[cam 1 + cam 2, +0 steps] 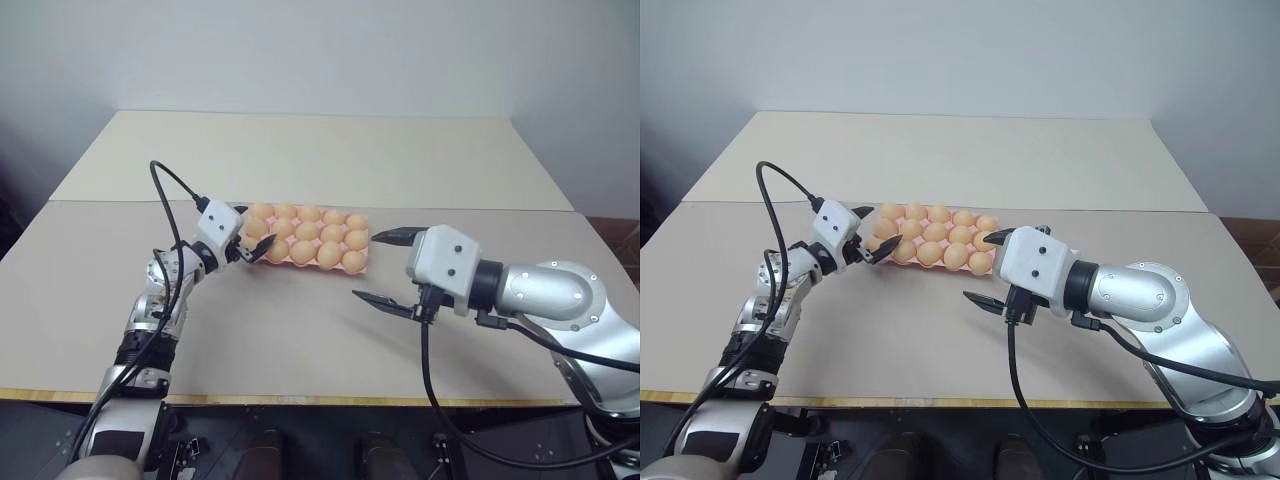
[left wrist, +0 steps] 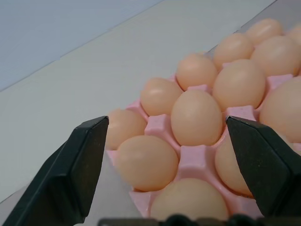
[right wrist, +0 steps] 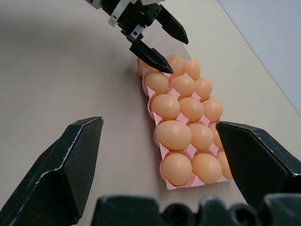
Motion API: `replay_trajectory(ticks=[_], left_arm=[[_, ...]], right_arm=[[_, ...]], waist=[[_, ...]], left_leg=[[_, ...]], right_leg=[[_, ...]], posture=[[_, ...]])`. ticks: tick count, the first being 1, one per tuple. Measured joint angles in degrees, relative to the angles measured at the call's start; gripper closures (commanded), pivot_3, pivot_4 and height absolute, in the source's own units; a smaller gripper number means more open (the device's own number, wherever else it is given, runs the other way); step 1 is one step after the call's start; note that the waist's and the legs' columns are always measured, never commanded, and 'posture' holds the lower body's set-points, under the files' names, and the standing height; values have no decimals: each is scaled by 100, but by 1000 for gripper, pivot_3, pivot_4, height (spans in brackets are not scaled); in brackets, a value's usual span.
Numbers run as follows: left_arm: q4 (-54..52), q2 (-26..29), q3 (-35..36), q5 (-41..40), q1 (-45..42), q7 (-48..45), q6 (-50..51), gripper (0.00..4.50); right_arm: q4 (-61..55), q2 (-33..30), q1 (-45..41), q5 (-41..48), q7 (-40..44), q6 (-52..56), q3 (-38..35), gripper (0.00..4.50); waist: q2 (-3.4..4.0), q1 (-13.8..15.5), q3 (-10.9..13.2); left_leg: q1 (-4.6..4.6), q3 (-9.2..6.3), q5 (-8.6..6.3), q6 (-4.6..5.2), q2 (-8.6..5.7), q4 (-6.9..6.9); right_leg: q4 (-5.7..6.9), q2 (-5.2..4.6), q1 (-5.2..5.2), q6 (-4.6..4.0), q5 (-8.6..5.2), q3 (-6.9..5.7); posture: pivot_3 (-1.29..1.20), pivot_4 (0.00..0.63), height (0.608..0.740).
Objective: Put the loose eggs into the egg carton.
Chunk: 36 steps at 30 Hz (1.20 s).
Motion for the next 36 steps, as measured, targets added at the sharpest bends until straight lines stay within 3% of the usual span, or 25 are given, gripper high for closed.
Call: replay_trajectory(ticks=[4,13,19,28,36], left_arm=[[-1015,274,117,-459,613,-458,245,175],[-3305,1818,1117,-1901,2173,-1809,1254,175],[-3929,2649,2204,-2757,2957,-2451,1932,175],[-4275,3027,3235,-3113,3745,-2819,2403,175],[-4641,3213,3868,-3339,3991,-2863,2962,175]], right_arm=[[12,-1,-26,2,10,0,-4,0],[54,-132,-6,149,182,-1,-215,0],[279,-554,289,796,889,-123,-1171,0],[1072,-1276,646,1022,1930,-800,-1810,0],[1533,-1503,1143,1025,2557,-1369,-2122,0]], waist=[[0,-57,0],[2,-75,1],[3,-30,1],[4,-59,2],[4,-67,2]], left_leg=[[0,1,0,0,5,-2],[14,0,0,0,14,-5],[15,1,-2,2,13,-5],[28,3,-2,3,16,-8],[29,5,-3,4,20,-8]], right_leg=[[0,1,-2,0,0,5],[0,0,7,-1,0,4],[-10,-5,17,0,0,-3],[-11,1,28,0,-1,-2],[-11,1,29,0,-1,0]], posture=[[0,150,740],[0,150,740],[0,150,740],[0,150,740],[0,150,740]])
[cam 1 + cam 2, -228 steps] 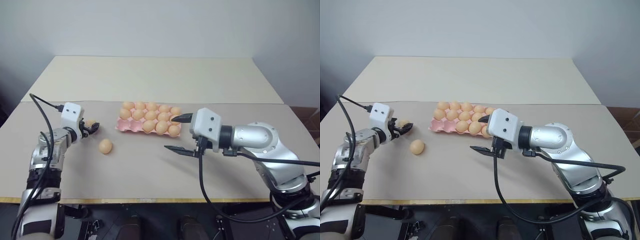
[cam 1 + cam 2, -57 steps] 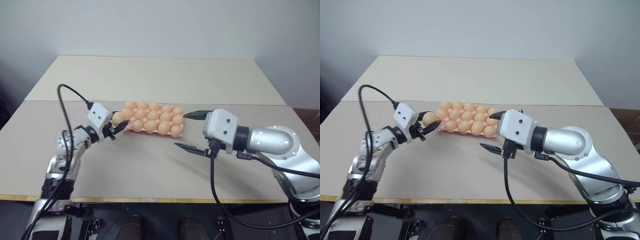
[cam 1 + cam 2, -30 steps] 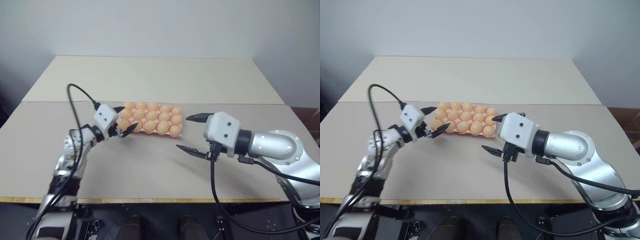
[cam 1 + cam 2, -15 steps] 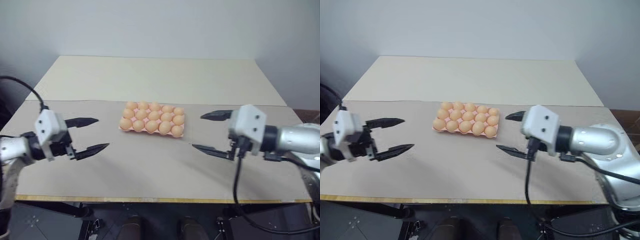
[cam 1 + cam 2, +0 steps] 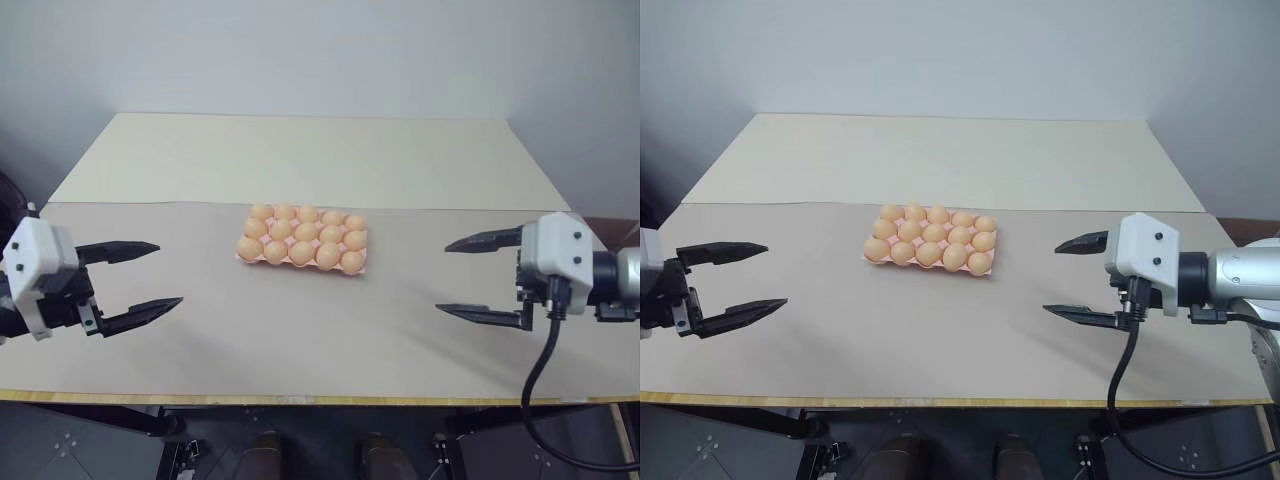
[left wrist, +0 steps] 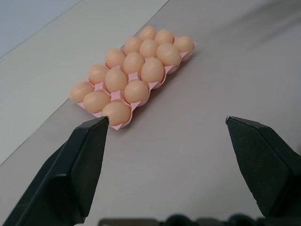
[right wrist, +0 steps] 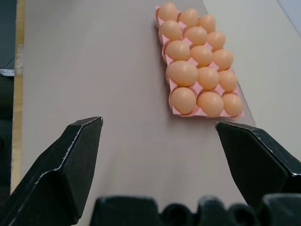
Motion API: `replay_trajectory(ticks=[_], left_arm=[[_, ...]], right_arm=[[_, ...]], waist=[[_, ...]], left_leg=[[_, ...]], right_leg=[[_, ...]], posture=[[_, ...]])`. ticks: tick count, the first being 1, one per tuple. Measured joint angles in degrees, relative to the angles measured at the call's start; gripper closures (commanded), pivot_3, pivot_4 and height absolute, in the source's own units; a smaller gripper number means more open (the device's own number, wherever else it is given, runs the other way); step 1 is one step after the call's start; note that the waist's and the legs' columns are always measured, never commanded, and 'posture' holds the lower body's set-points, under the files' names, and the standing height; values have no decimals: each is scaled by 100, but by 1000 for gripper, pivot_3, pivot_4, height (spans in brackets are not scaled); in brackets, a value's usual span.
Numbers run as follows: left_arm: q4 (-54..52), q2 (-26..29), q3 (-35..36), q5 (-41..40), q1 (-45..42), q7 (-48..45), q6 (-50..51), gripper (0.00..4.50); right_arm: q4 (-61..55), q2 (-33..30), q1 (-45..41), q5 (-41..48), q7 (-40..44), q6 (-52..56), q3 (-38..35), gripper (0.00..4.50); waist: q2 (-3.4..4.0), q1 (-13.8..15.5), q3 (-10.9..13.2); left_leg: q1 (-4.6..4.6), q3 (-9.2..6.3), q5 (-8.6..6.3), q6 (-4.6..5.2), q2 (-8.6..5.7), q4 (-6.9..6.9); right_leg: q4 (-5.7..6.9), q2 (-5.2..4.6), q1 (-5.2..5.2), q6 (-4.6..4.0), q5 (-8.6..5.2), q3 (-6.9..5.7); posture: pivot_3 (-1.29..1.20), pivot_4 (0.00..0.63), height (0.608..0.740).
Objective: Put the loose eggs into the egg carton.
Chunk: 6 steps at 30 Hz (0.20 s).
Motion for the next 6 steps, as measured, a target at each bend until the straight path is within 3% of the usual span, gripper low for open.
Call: replay_trajectory(ticks=[6], left_arm=[[-214,8,151,-26,70,78,219,175]], right_arm=[[293,-14,-19,-165,133,-398,40,0]], waist=[[1,-1,1]], left_leg=[[17,2,0,0,-1,-4]], right_leg=[[-3,2,15,0,0,2]], posture=[[0,150,740]])
